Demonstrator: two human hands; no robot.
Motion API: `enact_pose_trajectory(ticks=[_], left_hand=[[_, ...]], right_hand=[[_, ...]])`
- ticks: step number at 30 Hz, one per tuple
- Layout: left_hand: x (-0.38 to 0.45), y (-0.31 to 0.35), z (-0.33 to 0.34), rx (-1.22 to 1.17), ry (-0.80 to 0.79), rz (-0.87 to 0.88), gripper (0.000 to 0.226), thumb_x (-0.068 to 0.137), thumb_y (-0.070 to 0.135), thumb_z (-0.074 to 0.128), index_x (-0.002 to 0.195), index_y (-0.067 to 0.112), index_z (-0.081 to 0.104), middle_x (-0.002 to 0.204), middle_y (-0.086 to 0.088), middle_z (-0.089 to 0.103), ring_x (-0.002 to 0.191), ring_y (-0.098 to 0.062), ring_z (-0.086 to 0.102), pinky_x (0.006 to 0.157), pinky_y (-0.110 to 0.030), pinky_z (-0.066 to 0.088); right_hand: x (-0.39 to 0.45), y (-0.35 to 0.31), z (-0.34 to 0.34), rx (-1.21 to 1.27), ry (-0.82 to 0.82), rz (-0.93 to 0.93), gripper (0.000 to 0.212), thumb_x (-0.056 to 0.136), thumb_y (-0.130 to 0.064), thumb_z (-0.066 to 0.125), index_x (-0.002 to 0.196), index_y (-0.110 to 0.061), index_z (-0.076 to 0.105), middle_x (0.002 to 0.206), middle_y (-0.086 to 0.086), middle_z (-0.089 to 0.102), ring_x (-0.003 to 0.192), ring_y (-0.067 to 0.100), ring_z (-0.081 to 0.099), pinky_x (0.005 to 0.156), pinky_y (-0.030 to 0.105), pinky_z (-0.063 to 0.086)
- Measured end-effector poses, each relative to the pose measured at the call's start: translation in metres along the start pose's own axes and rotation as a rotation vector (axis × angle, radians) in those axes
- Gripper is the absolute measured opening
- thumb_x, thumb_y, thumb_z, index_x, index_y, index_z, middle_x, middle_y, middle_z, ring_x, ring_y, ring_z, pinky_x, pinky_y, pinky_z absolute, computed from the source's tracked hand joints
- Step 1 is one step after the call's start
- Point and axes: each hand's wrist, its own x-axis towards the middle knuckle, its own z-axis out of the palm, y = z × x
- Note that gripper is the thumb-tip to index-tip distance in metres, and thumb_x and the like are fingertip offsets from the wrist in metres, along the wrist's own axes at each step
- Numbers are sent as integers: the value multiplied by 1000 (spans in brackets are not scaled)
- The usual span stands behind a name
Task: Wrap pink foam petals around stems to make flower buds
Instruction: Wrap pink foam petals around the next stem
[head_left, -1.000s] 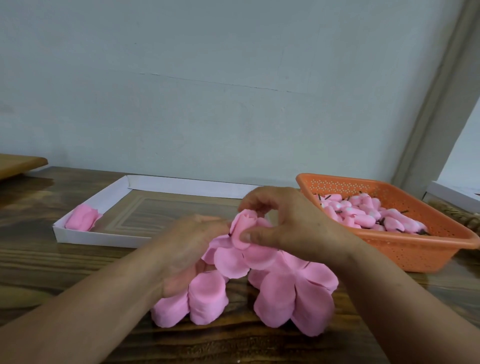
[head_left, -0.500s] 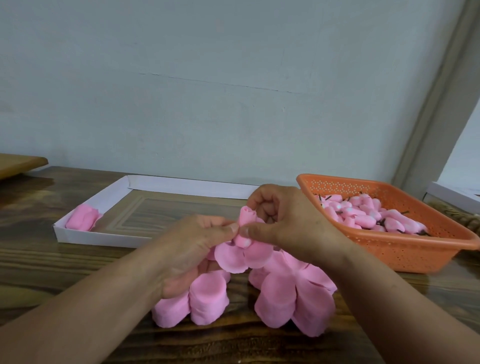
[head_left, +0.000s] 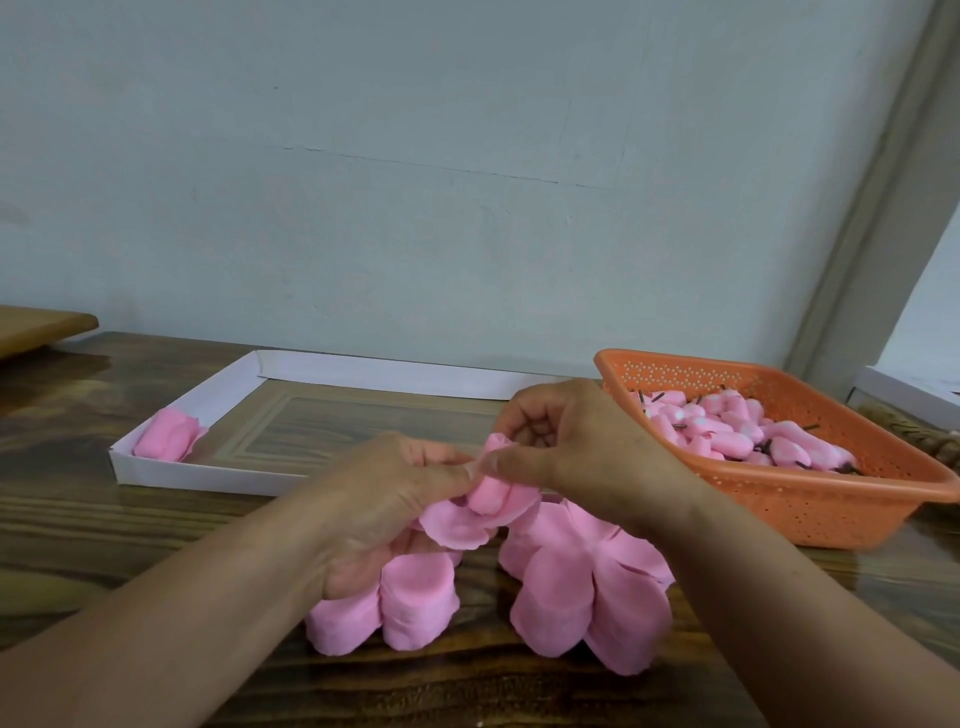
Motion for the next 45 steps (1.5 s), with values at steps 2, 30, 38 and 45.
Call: enact_pose_trajectory(ticks=[2,30,38,45], left_hand=[[0,1,-2,24,2,-24,13,62,23,69,69,16,78,80,-9,74,71,-16,69,65,-25,57],[7,-2,1,-38,353,-72,12,93,11,58,97,0,63,82,-20,73,57,-24,69,56,-36,58],[5,-5,5,189,324,-37,28,93,27,59,85,3,72,91,-21,72,91,-36,68,81,-42,52],[-2,-7,11,398,214,73,43,99,42,40,88,17,73,96,-2,73,103,-23,63,100,-47,43]], right_hand=[[0,0,-1,12,-30,-7,9,78,-5,73,78,-11,66,59,0,57,53,10,50,47,18,41],[1,-3,-2,-129,-10,-20,15,76,-2,71,70,-14,65,50,-12,51,48,5,43,49,20,37],[-3,-9,1,-276,-106,-121,7,78,-5,69,77,-12,70,53,-15,50,50,2,42,49,12,33],[-4,-8,-2,-285,-103,-84,5,79,-5,68,82,-10,68,54,-14,51,50,1,43,50,12,34]])
